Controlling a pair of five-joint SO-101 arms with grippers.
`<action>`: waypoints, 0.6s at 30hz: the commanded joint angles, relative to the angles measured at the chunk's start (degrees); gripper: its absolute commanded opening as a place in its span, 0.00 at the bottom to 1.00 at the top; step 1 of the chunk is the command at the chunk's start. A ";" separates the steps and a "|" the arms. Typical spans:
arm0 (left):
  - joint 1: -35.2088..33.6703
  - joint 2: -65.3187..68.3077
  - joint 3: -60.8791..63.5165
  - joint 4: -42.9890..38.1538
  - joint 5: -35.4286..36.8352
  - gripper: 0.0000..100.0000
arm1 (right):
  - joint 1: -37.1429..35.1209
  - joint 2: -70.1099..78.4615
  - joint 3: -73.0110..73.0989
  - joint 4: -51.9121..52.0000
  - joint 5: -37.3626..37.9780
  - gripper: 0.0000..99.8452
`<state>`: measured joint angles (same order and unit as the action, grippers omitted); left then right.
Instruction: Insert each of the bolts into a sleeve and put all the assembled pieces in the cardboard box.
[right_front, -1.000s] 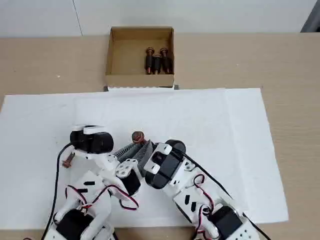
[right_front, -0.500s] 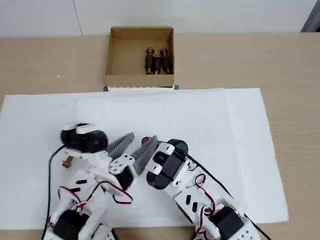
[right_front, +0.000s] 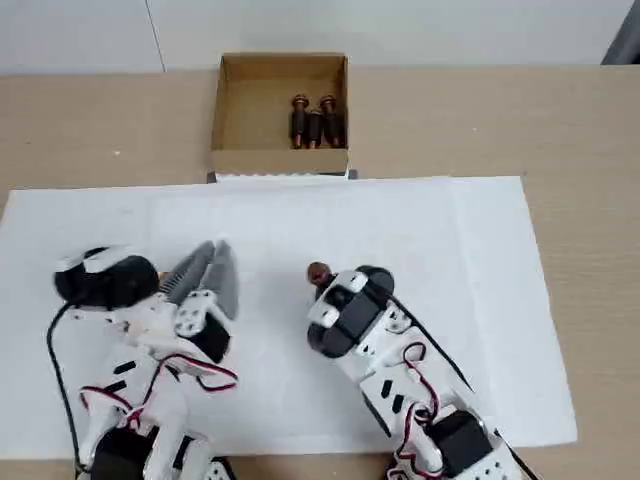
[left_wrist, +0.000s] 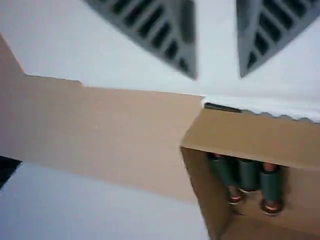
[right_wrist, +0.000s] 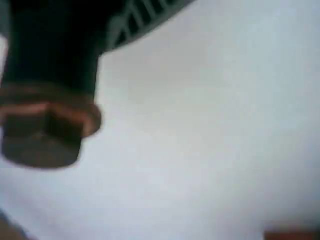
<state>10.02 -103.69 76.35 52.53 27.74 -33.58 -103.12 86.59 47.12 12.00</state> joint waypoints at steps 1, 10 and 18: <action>-1.67 0.00 4.70 0.00 -6.51 0.00 | 4.26 -0.57 -4.48 2.42 -6.59 0.00; -2.81 -0.09 20.00 -6.51 -15.56 0.01 | 6.37 13.93 -15.91 0.75 -9.58 0.00; -2.81 0.26 20.00 -5.19 -15.56 0.01 | 6.46 49.71 -41.49 -9.01 -9.58 0.00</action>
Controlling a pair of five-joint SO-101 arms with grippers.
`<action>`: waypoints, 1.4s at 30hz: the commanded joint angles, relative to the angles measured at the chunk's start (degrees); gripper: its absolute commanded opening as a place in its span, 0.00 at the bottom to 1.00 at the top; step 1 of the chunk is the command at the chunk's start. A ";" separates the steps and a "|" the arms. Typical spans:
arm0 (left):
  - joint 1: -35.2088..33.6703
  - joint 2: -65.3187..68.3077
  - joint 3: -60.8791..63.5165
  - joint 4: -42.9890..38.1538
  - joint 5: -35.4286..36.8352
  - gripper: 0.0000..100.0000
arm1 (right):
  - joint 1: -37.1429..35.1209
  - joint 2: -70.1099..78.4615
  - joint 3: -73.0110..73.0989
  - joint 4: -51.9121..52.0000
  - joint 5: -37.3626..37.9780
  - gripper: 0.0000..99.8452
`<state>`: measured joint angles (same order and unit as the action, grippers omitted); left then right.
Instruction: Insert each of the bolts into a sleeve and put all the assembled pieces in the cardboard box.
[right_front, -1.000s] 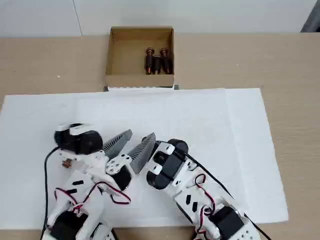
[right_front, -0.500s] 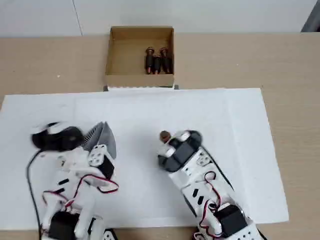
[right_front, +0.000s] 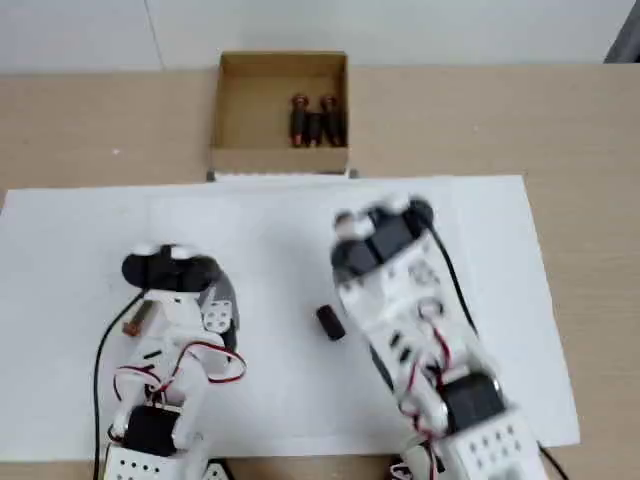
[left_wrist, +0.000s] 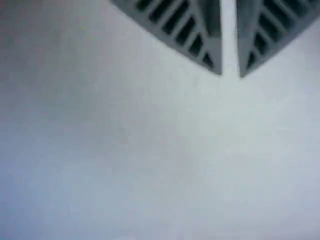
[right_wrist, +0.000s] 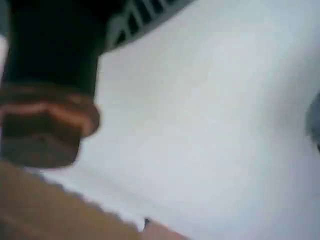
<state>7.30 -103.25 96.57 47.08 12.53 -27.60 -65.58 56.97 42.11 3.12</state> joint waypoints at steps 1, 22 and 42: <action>0.00 -0.18 -0.22 1.85 -0.35 0.01 | 0.48 16.40 -15.21 -4.62 -0.62 0.00; -2.46 -0.53 -0.22 3.34 2.64 0.01 | 4.18 91.38 -83.60 -10.68 21.63 0.00; -2.46 -0.53 -0.22 3.34 2.64 0.01 | 1.89 119.08 -111.30 -10.51 35.43 0.17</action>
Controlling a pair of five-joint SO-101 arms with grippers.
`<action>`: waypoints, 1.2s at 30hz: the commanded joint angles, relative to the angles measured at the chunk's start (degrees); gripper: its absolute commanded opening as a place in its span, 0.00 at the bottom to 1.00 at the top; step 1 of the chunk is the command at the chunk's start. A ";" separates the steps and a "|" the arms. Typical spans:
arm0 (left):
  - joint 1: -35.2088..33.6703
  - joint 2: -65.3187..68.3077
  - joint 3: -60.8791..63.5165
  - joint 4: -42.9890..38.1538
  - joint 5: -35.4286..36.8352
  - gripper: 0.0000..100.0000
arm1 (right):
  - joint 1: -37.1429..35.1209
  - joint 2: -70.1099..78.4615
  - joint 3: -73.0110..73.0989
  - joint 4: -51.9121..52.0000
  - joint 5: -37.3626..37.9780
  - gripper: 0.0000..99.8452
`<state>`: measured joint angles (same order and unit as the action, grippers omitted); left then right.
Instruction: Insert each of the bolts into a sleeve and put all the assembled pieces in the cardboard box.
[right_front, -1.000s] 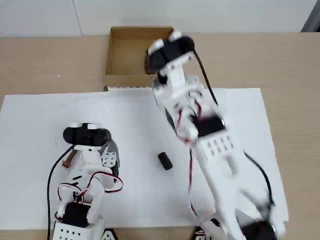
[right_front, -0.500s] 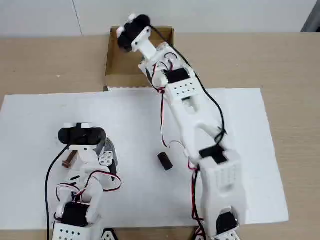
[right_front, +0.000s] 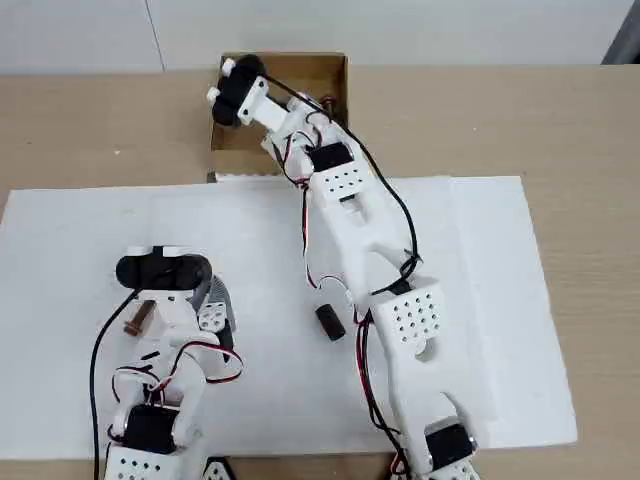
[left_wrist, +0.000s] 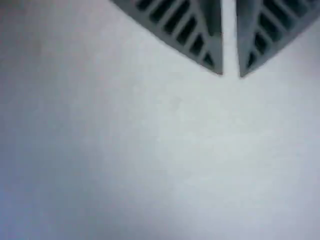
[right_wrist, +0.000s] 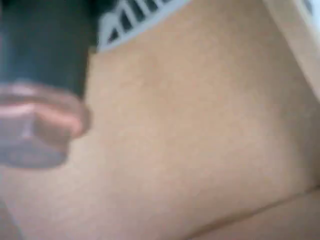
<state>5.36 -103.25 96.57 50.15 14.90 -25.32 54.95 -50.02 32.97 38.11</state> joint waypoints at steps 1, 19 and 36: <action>-0.53 -0.53 -0.22 0.26 0.26 0.01 | -0.40 -1.36 -4.31 -1.36 0.44 0.17; -0.53 -0.53 -0.22 0.26 0.35 0.01 | -0.40 -9.27 -4.48 8.13 0.18 0.09; -0.62 -0.53 -0.22 0.26 0.35 0.01 | -0.48 -36.26 -4.48 42.59 -12.31 0.00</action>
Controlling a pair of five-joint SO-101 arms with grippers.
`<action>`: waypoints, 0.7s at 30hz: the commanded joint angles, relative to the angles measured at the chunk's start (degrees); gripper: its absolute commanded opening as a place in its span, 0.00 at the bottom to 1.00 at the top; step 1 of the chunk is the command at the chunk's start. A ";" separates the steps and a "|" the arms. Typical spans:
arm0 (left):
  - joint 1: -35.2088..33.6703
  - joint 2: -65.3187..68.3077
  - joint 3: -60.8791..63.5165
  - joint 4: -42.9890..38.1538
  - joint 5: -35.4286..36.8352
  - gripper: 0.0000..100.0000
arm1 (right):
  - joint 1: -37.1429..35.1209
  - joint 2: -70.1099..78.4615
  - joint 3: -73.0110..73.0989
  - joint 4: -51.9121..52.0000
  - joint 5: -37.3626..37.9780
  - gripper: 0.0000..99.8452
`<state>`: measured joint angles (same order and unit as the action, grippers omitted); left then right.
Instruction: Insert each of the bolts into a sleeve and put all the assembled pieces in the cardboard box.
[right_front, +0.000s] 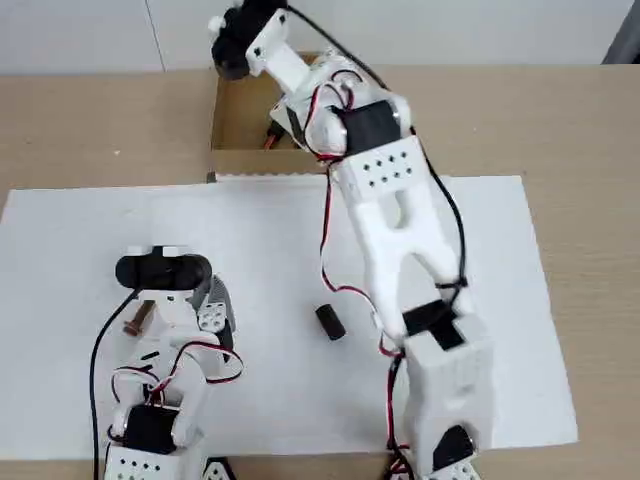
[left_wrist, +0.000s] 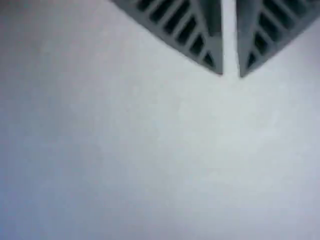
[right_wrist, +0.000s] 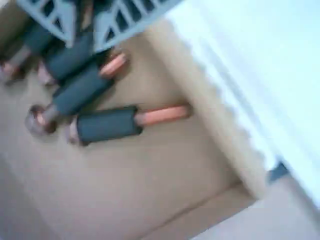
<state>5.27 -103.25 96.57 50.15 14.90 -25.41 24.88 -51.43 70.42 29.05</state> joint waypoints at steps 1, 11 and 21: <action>-0.53 -0.53 -0.22 0.26 0.35 0.01 | -0.40 -7.16 -3.08 7.25 -4.57 0.00; -0.62 -0.53 -0.22 0.26 0.44 0.01 | -0.31 -16.22 -2.73 26.07 -16.18 0.00; -0.70 -0.53 -0.22 0.35 0.44 0.01 | -0.40 -33.98 21.27 26.42 -22.42 0.00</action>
<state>5.19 -103.25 96.57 50.15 14.90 -25.41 -0.26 -38.59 96.26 7.52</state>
